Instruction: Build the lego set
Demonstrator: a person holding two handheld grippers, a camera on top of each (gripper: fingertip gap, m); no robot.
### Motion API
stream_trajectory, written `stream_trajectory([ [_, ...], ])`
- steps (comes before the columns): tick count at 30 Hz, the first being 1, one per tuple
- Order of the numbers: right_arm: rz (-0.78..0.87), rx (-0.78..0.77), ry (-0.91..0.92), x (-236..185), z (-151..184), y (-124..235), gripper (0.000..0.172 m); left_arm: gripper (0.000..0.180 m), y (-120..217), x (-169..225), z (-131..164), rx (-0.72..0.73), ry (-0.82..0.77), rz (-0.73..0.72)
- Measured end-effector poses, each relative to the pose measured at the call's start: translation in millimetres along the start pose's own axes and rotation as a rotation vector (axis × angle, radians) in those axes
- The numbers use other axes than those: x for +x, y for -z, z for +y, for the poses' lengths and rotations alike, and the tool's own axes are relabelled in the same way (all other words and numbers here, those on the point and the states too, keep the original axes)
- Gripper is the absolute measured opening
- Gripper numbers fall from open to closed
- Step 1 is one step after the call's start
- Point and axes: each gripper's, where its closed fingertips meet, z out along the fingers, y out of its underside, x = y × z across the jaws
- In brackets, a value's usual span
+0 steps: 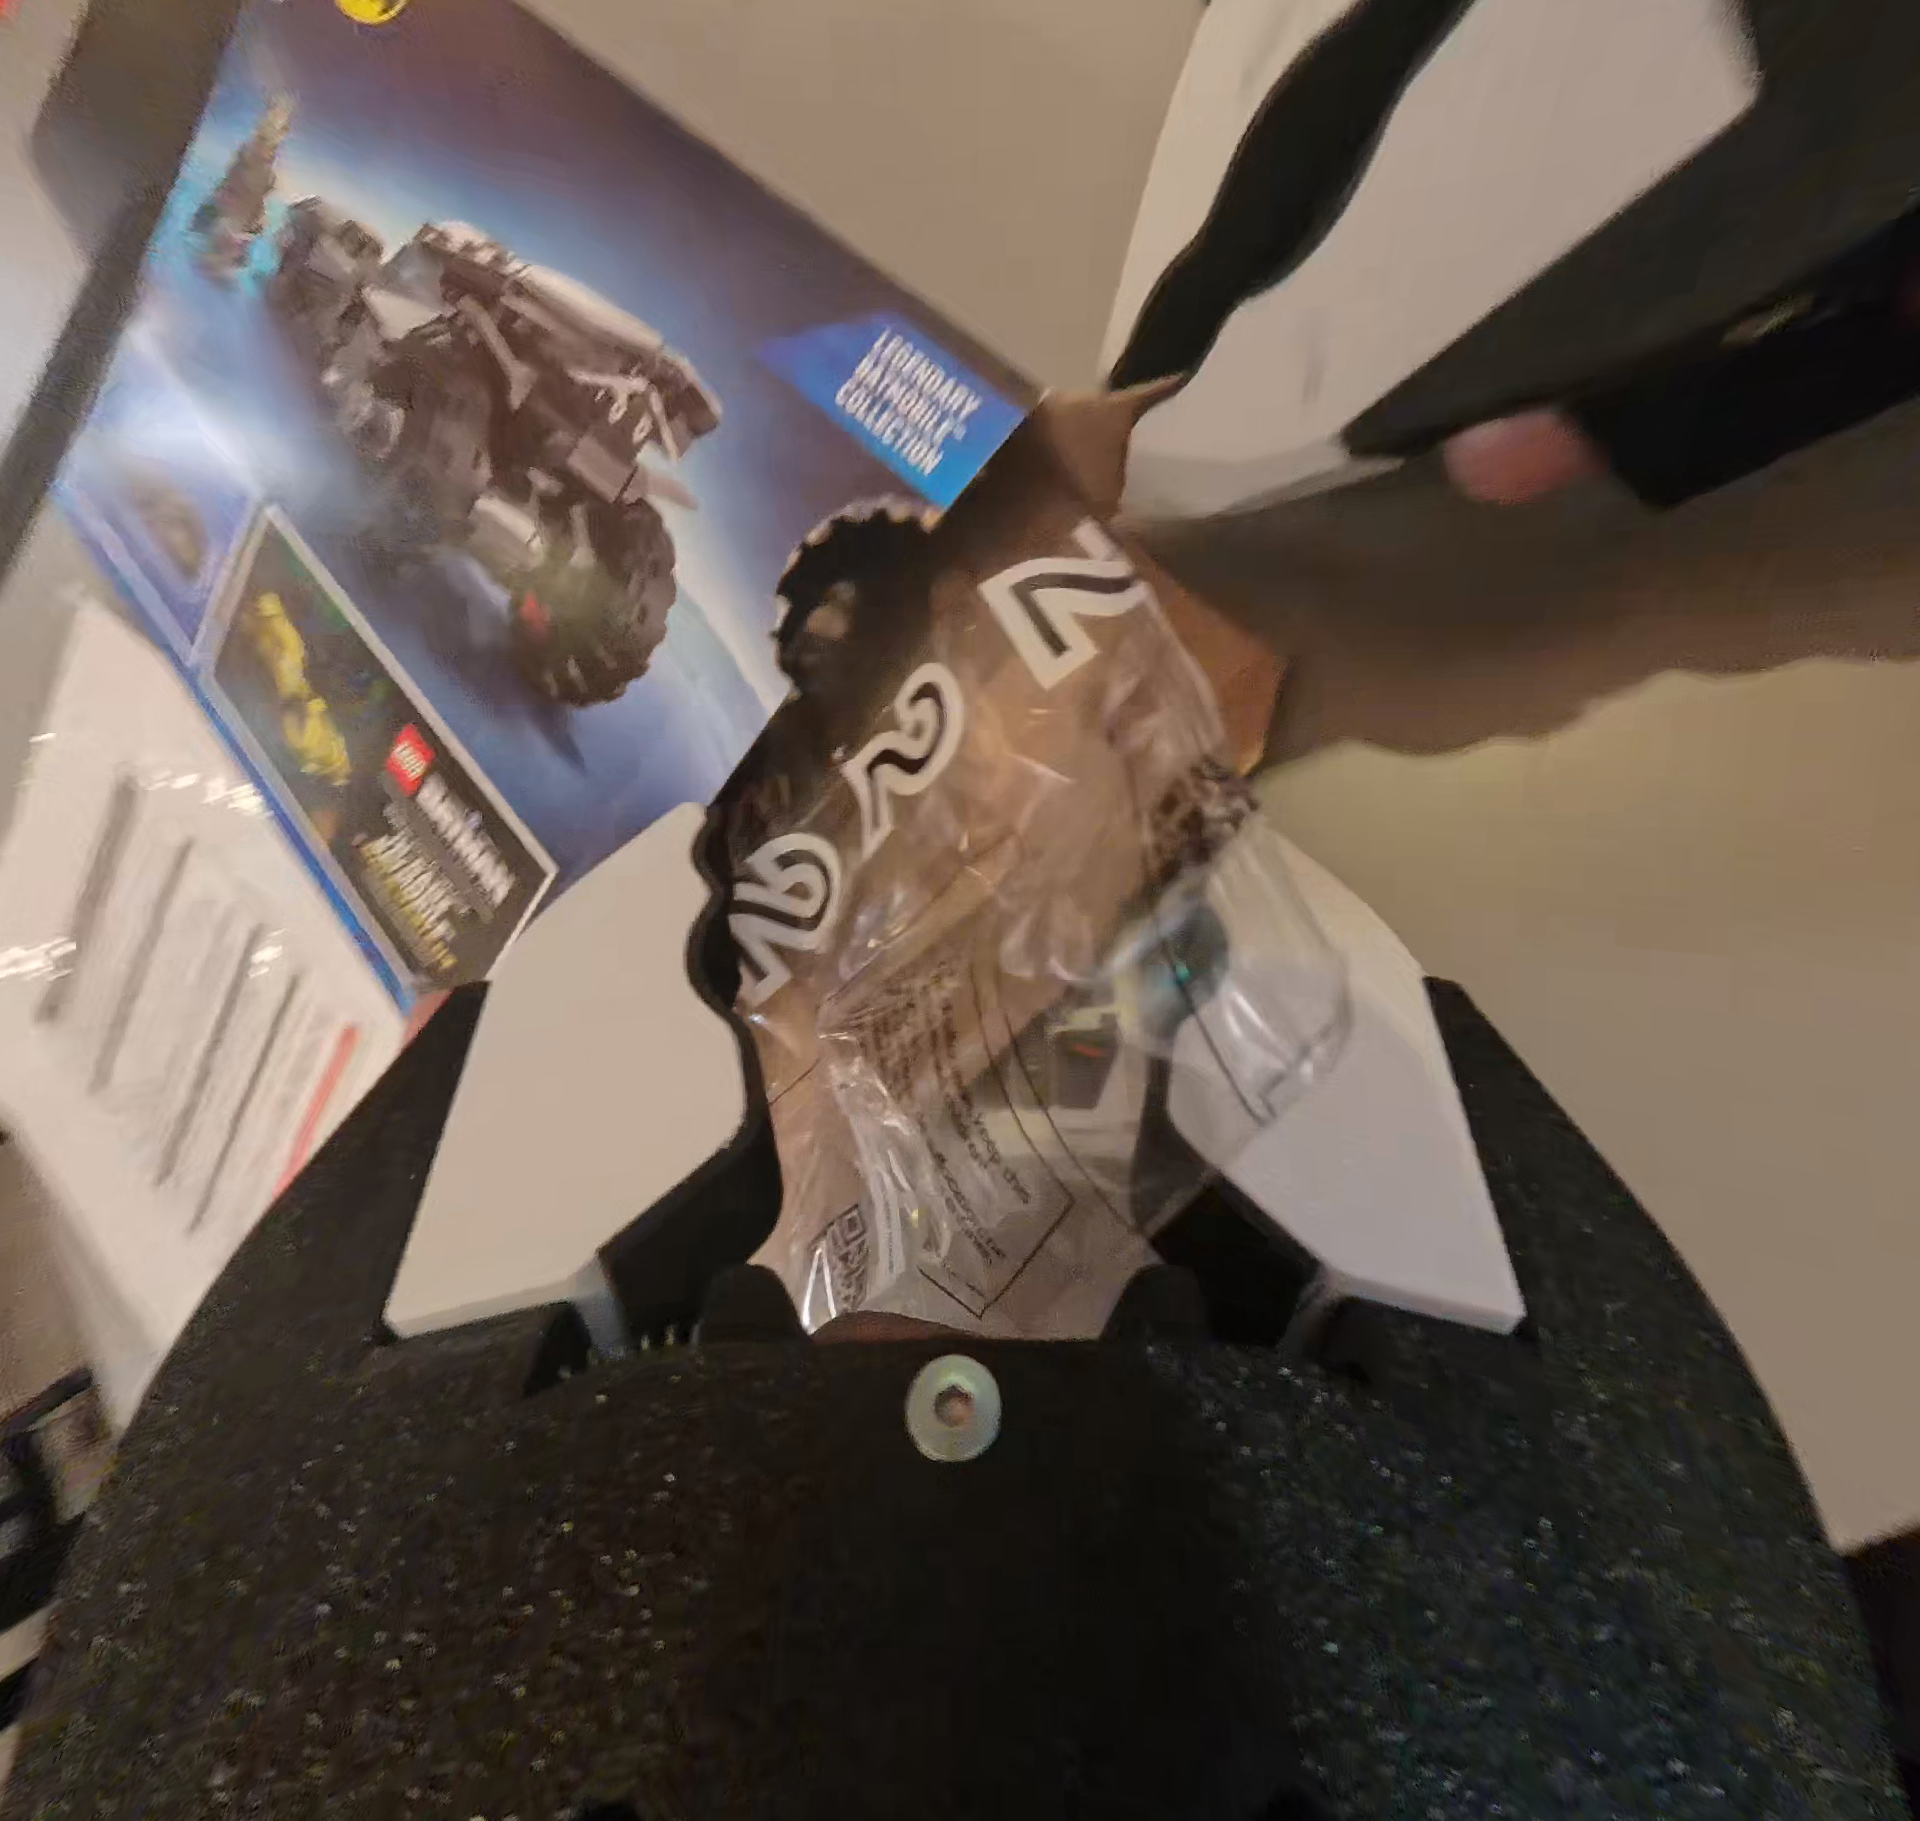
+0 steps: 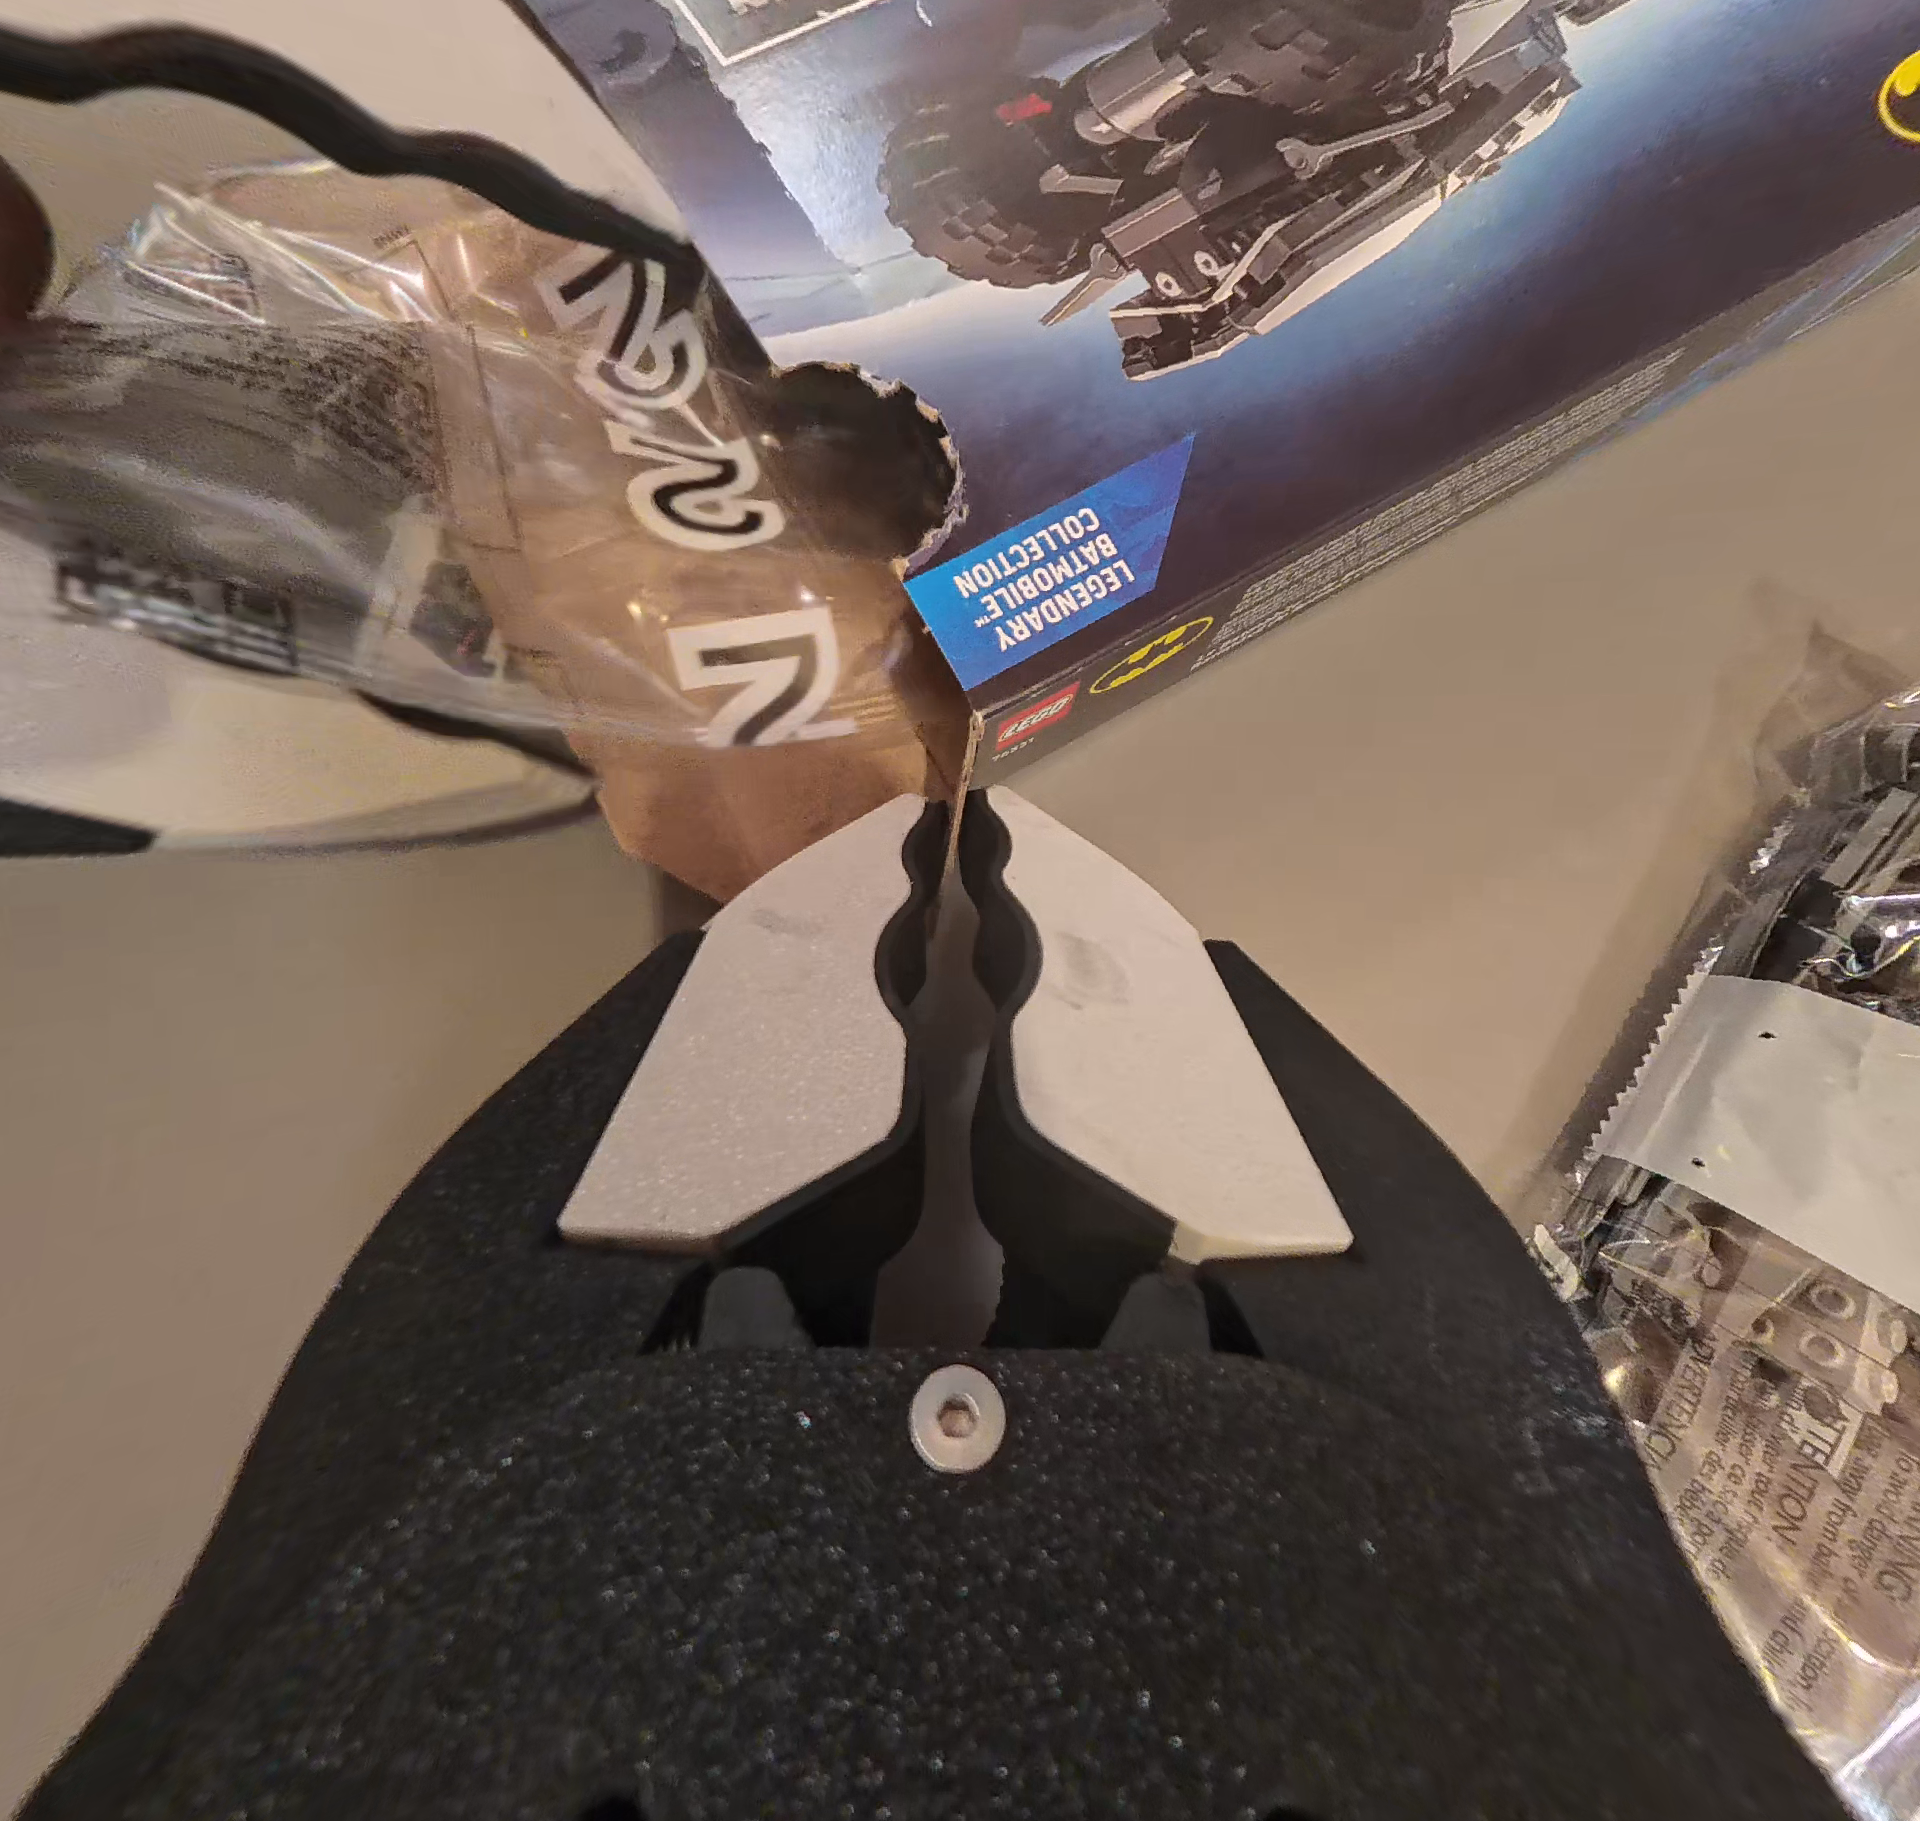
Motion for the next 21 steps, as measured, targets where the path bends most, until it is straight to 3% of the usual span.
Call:
stream_trajectory([
  [5, -0.001, -0.001, -0.004, 3.3, 2.4, -1.3, 0.004, 0.100, 12.8, 17.2, -4.6, 0.045, -0.051, 0.074],
  [9, -0.002, 0.000, -0.006, 4.3, 3.1, -1.8, 0.003, 0.102, 26.4, 19.5, 2.0, 0.015, -0.173, -0.036],
  [13, 0.005, 0.002, -0.004, 4.8, 4.5, 0.0, 0.004, 0.081, 43.6, 23.1, 9.7, 0.039, -0.236, -0.078],
  [19, 0.004, 0.006, -0.005, 3.5, 4.8, -0.2, 0.004, 0.069, 30.2, 24.3, 64.3, -0.174, -0.382, -0.042],
  [21, -0.002, 0.007, -0.005, 2.3, 4.8, -0.6, 0.004, 0.049, 23.7, 18.3, 63.7, -0.163, -0.396, -0.067],
])
